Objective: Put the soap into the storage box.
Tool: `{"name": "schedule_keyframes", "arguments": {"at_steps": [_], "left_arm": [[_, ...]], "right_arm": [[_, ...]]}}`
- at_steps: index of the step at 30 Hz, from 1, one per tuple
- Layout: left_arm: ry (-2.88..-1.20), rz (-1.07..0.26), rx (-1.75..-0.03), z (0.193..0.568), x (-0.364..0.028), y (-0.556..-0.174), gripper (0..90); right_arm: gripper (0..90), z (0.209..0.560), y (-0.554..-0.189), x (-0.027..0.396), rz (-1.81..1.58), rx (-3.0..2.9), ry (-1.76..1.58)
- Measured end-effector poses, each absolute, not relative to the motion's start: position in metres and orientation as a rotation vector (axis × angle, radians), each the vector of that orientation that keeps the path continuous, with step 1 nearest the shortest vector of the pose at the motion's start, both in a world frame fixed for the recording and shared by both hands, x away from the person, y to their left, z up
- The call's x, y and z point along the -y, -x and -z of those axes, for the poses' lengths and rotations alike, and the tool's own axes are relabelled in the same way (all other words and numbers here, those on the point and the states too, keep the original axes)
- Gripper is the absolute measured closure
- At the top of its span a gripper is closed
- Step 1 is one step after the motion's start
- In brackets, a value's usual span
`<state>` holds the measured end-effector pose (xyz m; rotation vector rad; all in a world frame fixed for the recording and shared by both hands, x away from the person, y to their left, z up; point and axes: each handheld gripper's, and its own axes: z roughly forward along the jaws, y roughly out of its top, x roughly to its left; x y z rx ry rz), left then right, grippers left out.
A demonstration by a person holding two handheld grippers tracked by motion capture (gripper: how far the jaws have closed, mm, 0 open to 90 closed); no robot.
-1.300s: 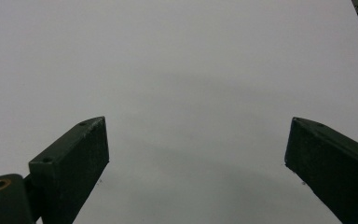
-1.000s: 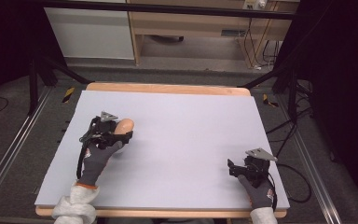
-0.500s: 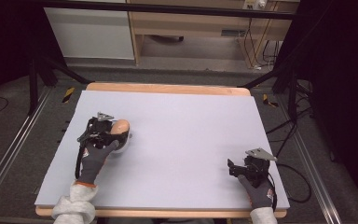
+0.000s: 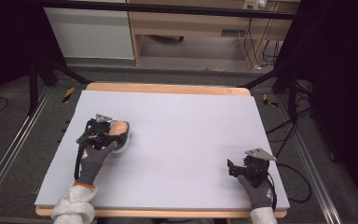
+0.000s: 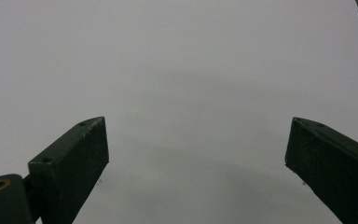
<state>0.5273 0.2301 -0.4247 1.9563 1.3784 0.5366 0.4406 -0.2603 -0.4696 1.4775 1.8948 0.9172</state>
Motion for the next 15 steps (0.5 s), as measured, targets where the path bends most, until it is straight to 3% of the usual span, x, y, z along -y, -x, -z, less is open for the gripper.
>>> {"name": "schedule_keyframes", "arguments": {"at_steps": [15], "left_arm": [[-1.953, -0.525, -1.387, 0.4283, -0.2290, -0.5271, 31.2]], "right_arm": [[6.2, 0.4695, -0.4404, 0.2600, -0.912, -1.899, -1.475]]}}
